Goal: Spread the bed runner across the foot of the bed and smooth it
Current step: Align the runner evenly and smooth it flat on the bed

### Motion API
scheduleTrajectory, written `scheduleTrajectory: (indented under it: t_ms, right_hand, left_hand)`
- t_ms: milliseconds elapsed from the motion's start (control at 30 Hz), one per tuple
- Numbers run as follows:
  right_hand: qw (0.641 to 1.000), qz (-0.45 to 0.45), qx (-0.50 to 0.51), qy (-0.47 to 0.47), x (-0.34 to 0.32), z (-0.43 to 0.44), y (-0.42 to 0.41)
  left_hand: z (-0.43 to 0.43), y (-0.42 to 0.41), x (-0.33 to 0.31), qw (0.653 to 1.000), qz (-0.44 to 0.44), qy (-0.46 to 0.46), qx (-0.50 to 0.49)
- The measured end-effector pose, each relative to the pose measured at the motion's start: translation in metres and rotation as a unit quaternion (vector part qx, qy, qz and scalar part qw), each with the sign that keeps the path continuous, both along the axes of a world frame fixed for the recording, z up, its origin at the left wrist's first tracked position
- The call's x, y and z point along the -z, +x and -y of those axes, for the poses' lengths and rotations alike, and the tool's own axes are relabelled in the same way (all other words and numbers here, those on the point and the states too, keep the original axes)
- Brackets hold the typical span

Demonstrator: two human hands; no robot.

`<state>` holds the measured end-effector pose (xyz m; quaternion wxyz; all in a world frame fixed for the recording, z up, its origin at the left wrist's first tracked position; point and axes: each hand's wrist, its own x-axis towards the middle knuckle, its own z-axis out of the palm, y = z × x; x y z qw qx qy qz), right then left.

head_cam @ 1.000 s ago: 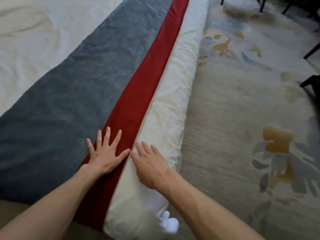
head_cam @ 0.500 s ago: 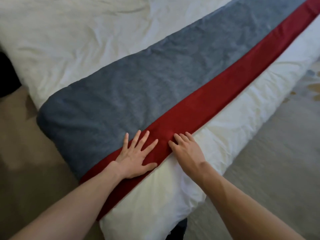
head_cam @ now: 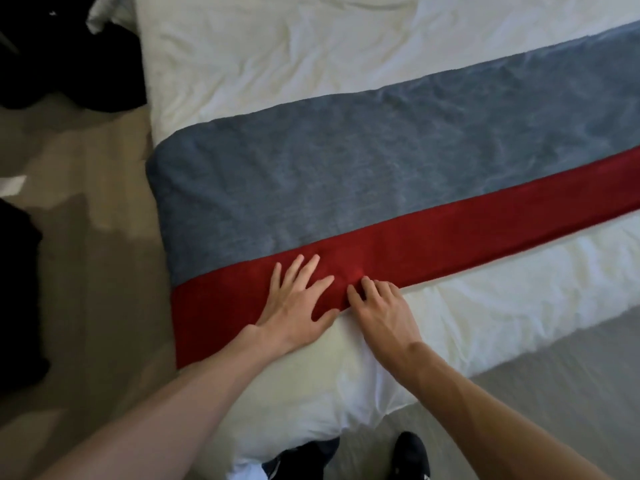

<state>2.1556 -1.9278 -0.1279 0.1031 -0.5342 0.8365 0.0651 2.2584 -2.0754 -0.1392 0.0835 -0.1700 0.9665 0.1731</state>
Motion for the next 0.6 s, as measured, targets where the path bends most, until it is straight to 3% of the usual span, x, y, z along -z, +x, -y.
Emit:
scheduleTrajectory:
  t_ms: [167, 300, 600]
  right_hand:
    - [0.996, 0.017, -0.085, -0.027, -0.007, -0.015, -0.037]
    - [0.995, 0.014, -0.092, -0.038, -0.012, -0.027, -0.065]
    - [0.987, -0.022, -0.131, -0.086, -0.011, -0.042, -0.058]
  left_hand:
    - [-0.044, -0.001, -0.009, 0.995, -0.066, -0.053, -0.047]
    - [-0.067, -0.006, -0.011, 0.98, -0.132, -0.085, -0.122]
    - [-0.093, -0.008, -0.014, 0.975, -0.123, -0.115, -0.146]
